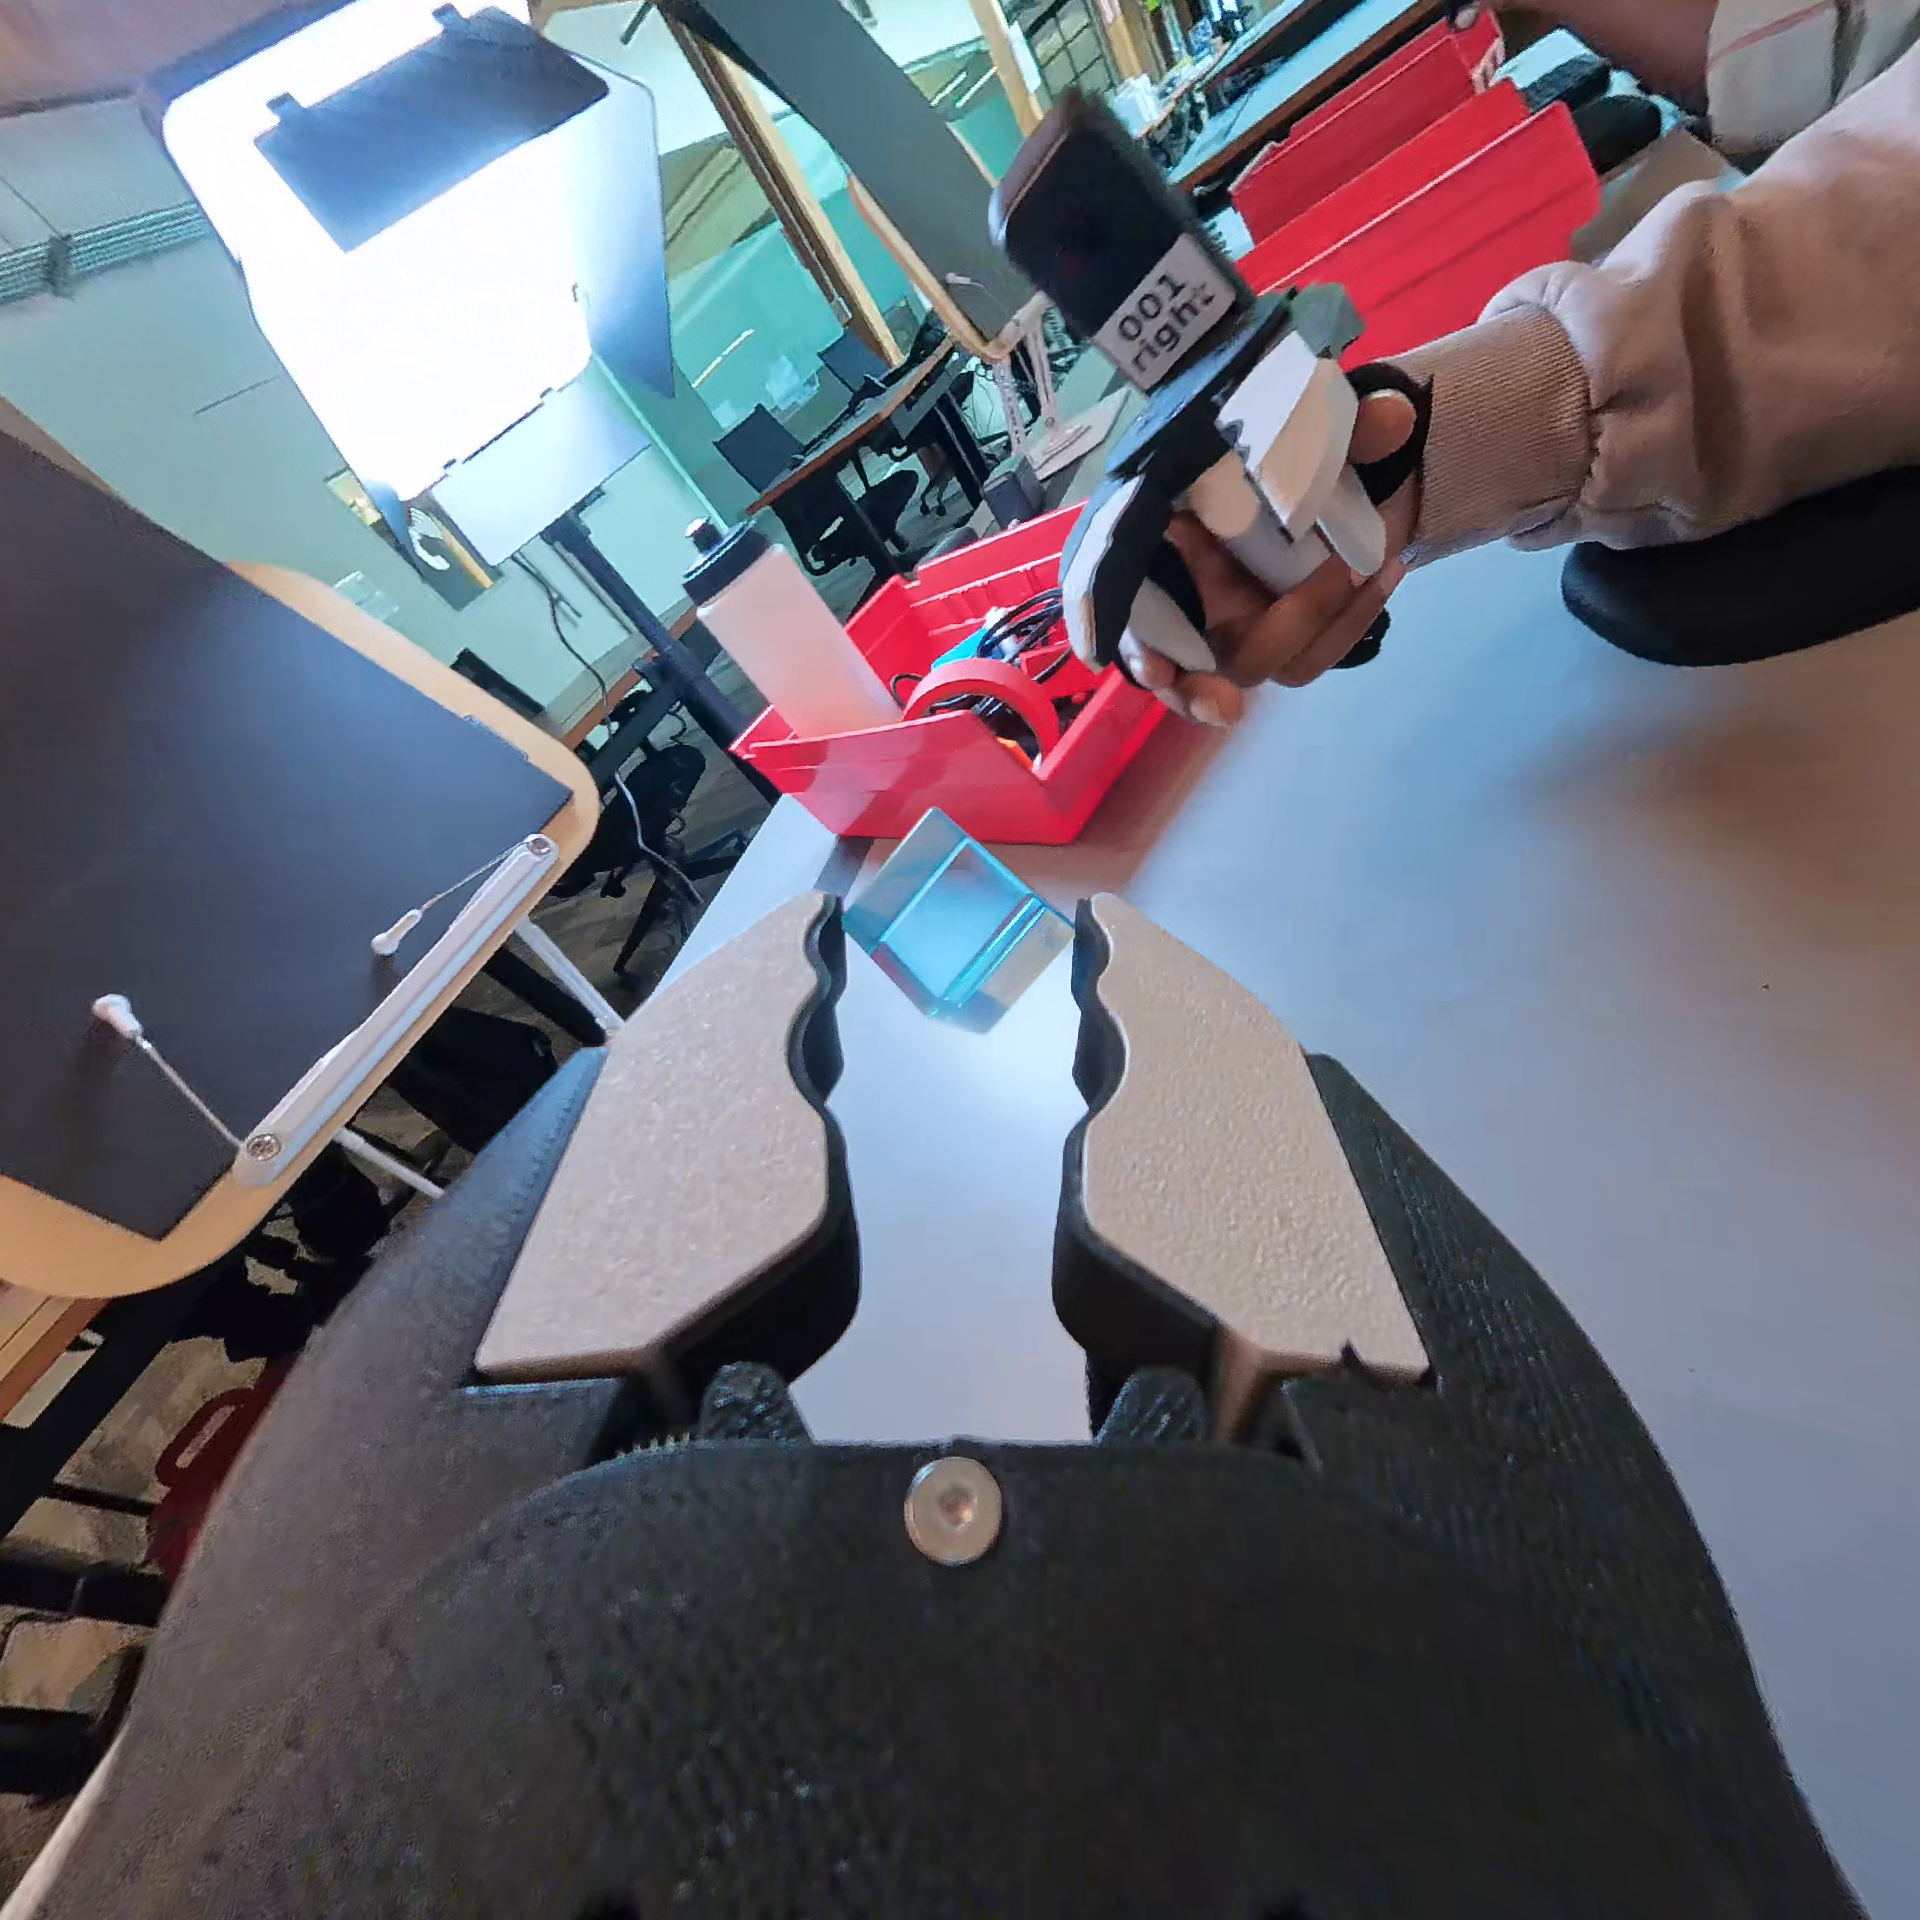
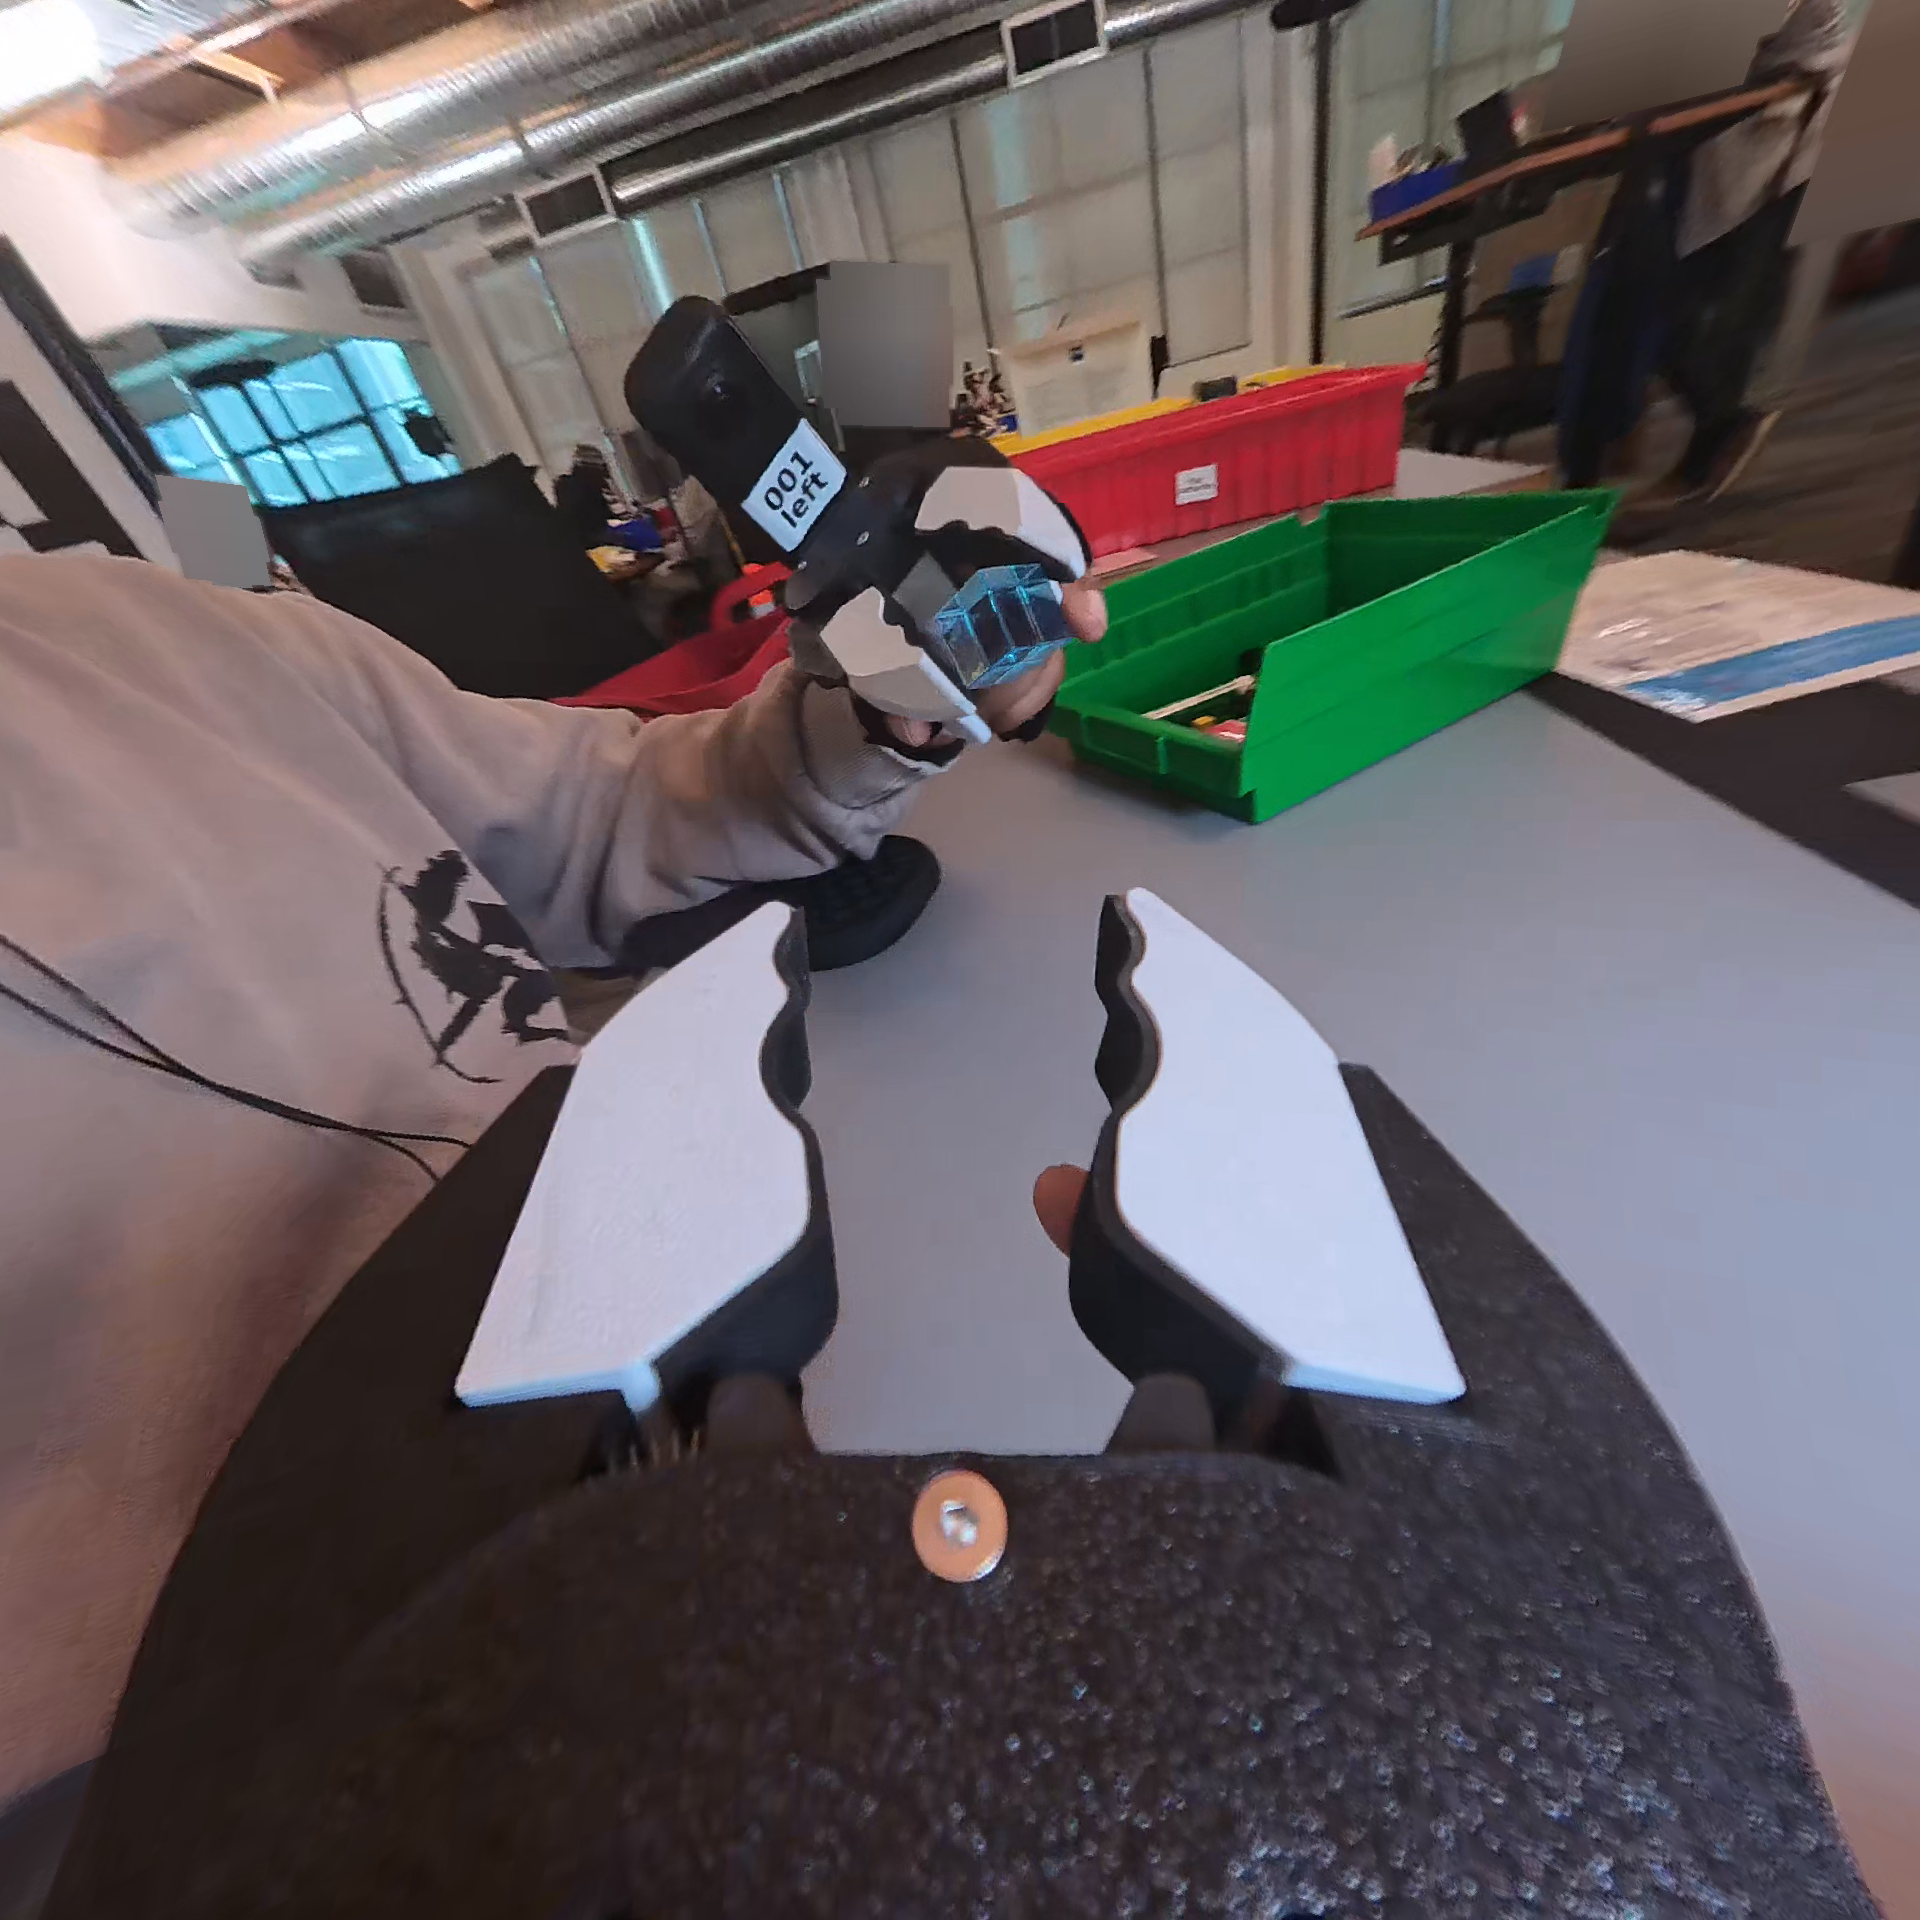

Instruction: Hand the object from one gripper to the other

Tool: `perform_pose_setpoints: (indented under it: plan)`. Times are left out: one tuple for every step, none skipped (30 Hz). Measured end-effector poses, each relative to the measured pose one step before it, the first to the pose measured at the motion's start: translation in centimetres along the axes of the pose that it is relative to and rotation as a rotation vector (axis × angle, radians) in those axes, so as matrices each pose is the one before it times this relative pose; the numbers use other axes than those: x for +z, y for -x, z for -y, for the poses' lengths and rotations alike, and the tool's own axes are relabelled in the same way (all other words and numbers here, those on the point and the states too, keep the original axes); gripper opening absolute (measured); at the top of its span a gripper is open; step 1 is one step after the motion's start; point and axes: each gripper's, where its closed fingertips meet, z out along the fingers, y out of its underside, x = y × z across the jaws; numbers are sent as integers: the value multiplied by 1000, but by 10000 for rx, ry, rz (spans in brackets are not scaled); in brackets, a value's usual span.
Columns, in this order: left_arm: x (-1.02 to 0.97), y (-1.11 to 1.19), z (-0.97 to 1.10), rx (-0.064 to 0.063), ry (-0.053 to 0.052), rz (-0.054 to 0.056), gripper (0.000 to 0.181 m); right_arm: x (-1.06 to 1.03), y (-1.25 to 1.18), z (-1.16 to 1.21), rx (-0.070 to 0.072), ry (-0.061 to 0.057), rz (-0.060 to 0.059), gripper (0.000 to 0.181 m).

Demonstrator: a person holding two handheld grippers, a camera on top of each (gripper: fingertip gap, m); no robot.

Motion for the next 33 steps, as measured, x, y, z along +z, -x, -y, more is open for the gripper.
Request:
perform_pose_setpoints:
  plan:
    - [-79,201,-29,-85,-39,51,42,-167,-96,109,-197,0,-150,53]
    - [-66,119,0,-109,-40,1,42,-74,-31,38,-133,12,-89,53]
    - [-55,120,82,-93,-79,17,42,-10,-47,-30,-88,30,-78,53]
    - [-63,57,135,-99,-108,-10,42,51,-26,-57,-106,34,-71,53]
    - [-57,54,114,-84,-77,-2,42,78,7,-64,-111,32,-51,51]
    - [-51,48,105,-9,-53,25,42,93,48,-70,-92,48,-24,51]
    - [-38,20,76,19,-21,15,42,106,35,-47,-73,34,-28,50]
    - [-11,-5,66,4,-18,7,42,106,84,-32,-56,16,6,49]
    - [-5,-51,75,-9,-26,-21,42,94,127,-38,-25,23,37,48]
    - [13,-48,42,-11,-10,-24,42,85,35,-33,-22,22,-14,48]
    - [24,-35,14,8,-3,-4,42,63,47,-14,-40,13,-4,48]
    - [21,-40,-8,2,2,-11,42,38,79,11,-3,-3,30,48]
    - [29,-34,-17,-6,1,-16,42,34,0,38,10,-14,-16,47]
    - [35,-60,-24,-7,13,-27,42,10,-12,4,-16,-5,-15,47]
    - [34,-69,-34,-4,24,-31,42,-5,4,-3,-2,-6,3,47]
    - [36,-50,-25,8,12,-14,42,-5,-49,8,15,-20,-25,46]
    - [34,-69,-18,1,14,-29,42,-13,-42,3,6,-8,-16,46]
    - [40,-63,-13,-11,14,-27,42,6,-26,-17,-7,6,-13,46]
    - [39,-52,-12,-4,-1,-14,42,11,-53,-1,-27,-2,-47,45]
    - [46,-57,-30,-9,9,-25,42,26,-39,-12,-44,6,-47,45]
    - [43,-58,-29,-7,14,-17,42,49,-56,-71,-57,52,-62,45]
    - [44,-56,-19,-7,2,-20,42,84,-101,-128,-108,79,-117,45]
    - [48,-66,-22,-33,4,-32,42,101,-114,-119,-162,70,-152,45]
    - [42,-64,-4,-47,-9,-35,42,129,-120,-64,-196,45,-178,45]
    - [46,-85,14,-64,-17,-46,42,138,-156,-23,-241,32,-231,45]
    - [43,-115,32,-95,-34,-75,42,159,-176,48,-322,0,-291,45]
    - [65,-158,86,-113,-69,-102,42,156,-85,103,-401,-31,-270,45]
    - [76,-209,83,-111,-71,-121,42,161,34,182,-417,-73,-237,45]
    - [92,-246,60,-77,-56,-126,42,178,107,245,-388,-87,-199,45]
    - [127,-307,45,-13,-40,-135,42,182,273,248,-322,-69,-84,45]
    - [143,-344,8,26,-8,-129,42,198,390,202,-215,-31,26,45]
    - [180,-341,4,33,7,-118,42,216,329,192,-107,-41,15,46]
    - [195,-378,22,24,1,-130,42,238,330,182,-7,-70,50,47]
